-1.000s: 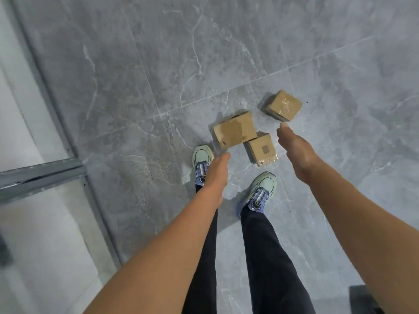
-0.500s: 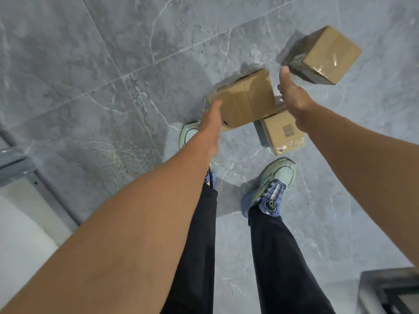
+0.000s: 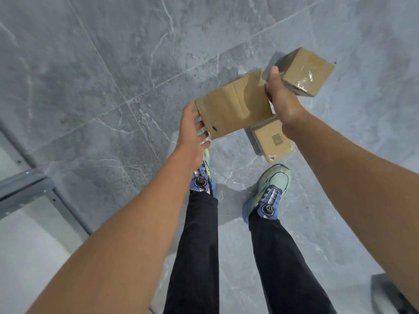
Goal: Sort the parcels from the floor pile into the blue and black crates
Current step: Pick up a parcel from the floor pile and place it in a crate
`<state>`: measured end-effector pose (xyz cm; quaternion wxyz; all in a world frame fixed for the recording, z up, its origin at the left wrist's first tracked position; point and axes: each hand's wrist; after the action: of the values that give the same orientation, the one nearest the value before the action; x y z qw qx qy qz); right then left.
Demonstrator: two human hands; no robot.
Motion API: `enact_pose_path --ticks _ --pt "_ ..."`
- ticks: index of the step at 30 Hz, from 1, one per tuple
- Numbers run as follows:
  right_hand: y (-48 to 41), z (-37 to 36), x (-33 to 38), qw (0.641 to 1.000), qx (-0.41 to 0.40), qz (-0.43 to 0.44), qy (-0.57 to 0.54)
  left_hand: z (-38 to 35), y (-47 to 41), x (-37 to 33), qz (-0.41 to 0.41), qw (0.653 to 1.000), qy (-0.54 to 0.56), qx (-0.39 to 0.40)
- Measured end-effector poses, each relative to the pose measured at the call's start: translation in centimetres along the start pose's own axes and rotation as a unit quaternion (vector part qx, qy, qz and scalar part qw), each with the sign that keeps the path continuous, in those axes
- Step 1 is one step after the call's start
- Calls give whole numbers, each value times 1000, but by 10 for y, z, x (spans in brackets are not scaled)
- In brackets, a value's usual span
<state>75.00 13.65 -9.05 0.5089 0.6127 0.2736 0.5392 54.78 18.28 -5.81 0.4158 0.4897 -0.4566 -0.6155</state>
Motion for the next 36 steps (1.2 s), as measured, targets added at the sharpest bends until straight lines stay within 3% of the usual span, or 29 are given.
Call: enact_pose_path --ticks 9,15,22,29,36 --pt "192 60 61 985 -15 87 -146 -9 165 -67 -128 988 -82 24" --pt "326 111 88 968 -41 151 -195 -32 304 -102 -215 964 -129 91" --pt "456 149 92 939 -104 170 -280 -66 424 -119 -255 929 -205 172" --pt "574 159 88 886 -212 217 -349 -88 522 -144 -304 838 -328 312" --pt "680 129 63 798 -318 242 -450 -103 597 -142 -325 727 -446 408"
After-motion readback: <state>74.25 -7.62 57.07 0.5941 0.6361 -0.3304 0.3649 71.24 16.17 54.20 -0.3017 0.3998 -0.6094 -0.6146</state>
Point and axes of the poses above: each hand's wrist, its own y-axis away from the middle knuckle, its own z-axis out of the back of the hand, x = y × z, and after that the axes turned 2 degrees about -y, right-handed
